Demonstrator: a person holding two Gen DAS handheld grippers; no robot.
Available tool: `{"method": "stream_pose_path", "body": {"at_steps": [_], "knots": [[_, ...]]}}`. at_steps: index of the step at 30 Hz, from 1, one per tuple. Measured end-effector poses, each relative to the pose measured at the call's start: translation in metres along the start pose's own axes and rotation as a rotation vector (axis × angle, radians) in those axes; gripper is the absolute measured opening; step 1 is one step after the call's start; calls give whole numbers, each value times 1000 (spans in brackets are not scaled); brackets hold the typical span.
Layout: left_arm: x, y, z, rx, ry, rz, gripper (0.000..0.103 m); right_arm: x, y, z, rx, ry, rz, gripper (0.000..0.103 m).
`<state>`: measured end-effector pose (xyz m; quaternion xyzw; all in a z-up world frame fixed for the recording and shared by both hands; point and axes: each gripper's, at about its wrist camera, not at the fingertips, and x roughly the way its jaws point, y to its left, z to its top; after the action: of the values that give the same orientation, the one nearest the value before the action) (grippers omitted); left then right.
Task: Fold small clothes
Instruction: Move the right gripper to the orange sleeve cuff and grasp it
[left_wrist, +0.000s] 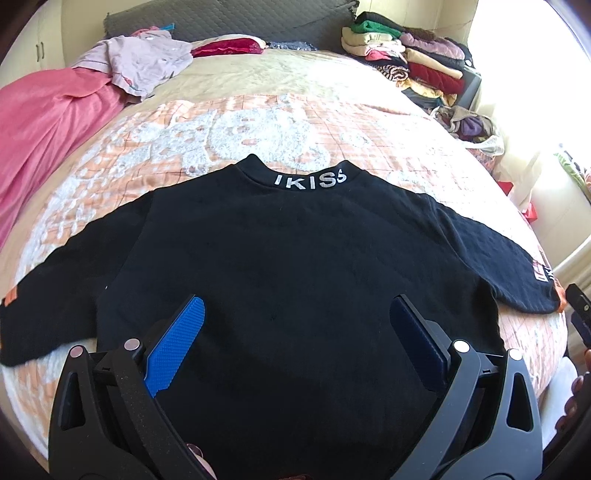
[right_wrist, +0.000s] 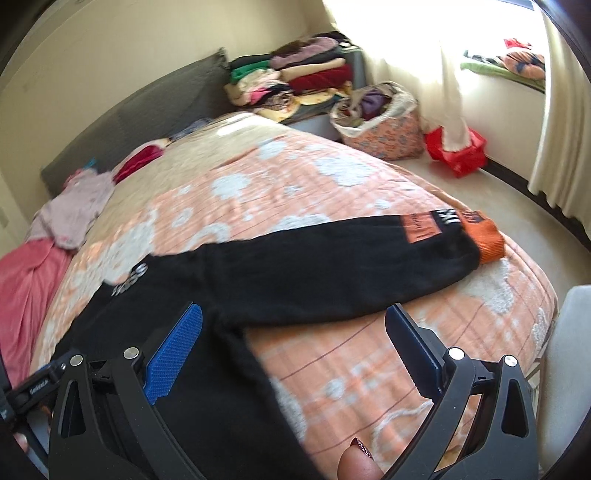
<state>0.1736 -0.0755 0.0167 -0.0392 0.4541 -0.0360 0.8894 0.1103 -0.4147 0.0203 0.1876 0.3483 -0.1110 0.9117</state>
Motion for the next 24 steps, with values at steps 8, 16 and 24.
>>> {"method": "stream_pose_path", "body": {"at_steps": [8, 16, 24], "knots": [[19, -9, 18, 11, 29, -5, 95, 31, -56, 17, 164, 28, -68, 99], [42, -18, 29, 12, 65, -11, 95, 68, -106, 24, 280, 77, -149, 99], [64, -33, 35, 46, 81, -14, 95, 93, -148, 29, 400, 102, -114, 99]]}}
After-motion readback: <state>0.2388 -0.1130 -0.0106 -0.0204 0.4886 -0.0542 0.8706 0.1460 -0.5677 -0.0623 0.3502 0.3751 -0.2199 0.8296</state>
